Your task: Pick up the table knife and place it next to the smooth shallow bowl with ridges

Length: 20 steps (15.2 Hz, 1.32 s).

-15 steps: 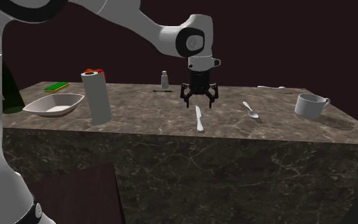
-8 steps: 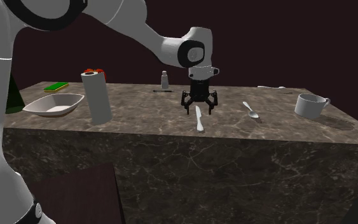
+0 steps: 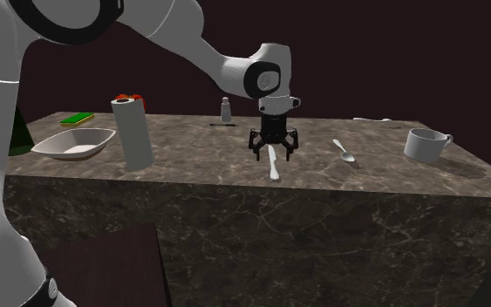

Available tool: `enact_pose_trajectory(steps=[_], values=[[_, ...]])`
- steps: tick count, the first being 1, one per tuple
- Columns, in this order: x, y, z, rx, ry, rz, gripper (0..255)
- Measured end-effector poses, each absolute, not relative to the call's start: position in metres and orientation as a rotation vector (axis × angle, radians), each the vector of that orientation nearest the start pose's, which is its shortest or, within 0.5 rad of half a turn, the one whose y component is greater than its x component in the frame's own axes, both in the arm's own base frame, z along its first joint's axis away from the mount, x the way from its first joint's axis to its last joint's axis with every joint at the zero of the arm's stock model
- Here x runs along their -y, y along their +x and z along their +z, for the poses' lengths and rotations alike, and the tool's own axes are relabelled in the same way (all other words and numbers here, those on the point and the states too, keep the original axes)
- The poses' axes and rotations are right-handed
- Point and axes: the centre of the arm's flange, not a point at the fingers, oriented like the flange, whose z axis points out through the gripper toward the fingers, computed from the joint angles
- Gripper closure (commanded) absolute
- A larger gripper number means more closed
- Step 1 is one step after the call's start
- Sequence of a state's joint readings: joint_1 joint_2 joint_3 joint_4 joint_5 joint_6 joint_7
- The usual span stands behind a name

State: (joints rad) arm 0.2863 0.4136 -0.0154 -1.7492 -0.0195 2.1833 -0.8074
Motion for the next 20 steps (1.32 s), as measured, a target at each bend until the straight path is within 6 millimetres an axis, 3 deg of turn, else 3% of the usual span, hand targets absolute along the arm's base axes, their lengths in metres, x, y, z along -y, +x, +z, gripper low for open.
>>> enact_pose_trajectory(steps=[1,12,20], values=[[-0.176,0.633,0.338,1.643,-2.709,-0.022,255],[-0.177,0.633,0.341,1.644,-2.708,-0.023,255],[-0.176,0.633,0.381,1.644,-2.709,-0.023,255]])
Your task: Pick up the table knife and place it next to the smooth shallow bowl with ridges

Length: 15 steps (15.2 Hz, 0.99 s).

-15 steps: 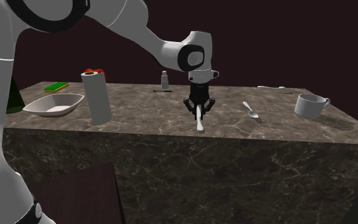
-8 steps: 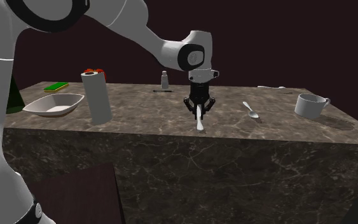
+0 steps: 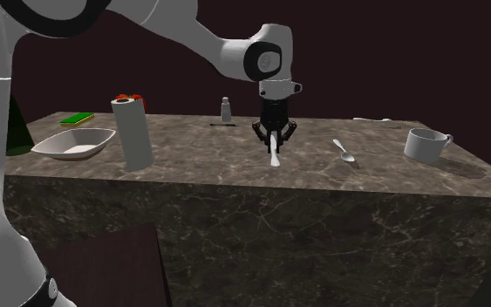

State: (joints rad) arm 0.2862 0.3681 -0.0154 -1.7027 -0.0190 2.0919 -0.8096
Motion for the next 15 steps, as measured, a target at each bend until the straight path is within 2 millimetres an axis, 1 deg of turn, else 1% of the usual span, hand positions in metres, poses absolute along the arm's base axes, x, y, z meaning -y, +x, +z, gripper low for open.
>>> enact_pose_trajectory(steps=[13,15], values=[[-0.177,0.633,0.449,1.644,-2.709,-0.023,255],[-0.177,0.634,0.456,1.644,-2.709,-0.023,255]])
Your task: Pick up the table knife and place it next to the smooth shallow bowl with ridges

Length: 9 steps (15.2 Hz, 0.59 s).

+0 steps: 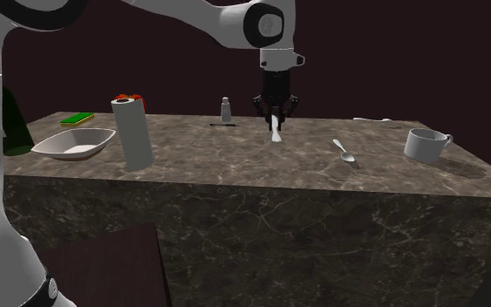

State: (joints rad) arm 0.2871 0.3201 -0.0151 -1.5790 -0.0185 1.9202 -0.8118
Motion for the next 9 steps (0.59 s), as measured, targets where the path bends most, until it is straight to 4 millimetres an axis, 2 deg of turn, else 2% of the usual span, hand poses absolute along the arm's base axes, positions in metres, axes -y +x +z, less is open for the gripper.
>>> enact_pose_trajectory(steps=[4,9], values=[[-0.199,0.605,0.461,1.644,-2.708,-0.023,255],[-0.237,0.547,0.462,1.645,-2.707,-0.023,255]])
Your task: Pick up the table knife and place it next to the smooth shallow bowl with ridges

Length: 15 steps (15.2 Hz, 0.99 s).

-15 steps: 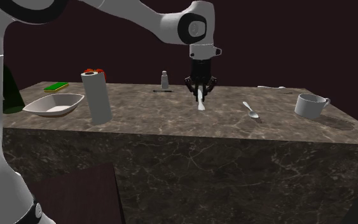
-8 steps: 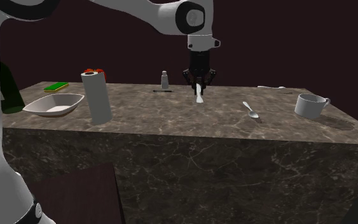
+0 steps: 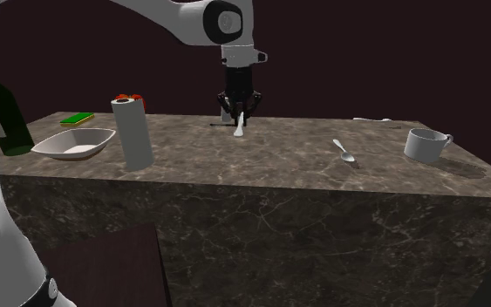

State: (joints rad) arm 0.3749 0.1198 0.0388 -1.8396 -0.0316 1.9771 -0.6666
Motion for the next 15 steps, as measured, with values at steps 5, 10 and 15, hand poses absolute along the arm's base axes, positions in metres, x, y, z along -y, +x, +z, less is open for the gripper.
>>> enact_pose_trajectory(steps=[5,10,15], values=[[-0.275,0.491,0.460,1.645,-2.707,-0.023,255],[-0.309,0.440,0.463,1.645,-2.707,-0.023,255],[-0.352,0.382,0.462,1.645,-2.707,-0.022,255]])
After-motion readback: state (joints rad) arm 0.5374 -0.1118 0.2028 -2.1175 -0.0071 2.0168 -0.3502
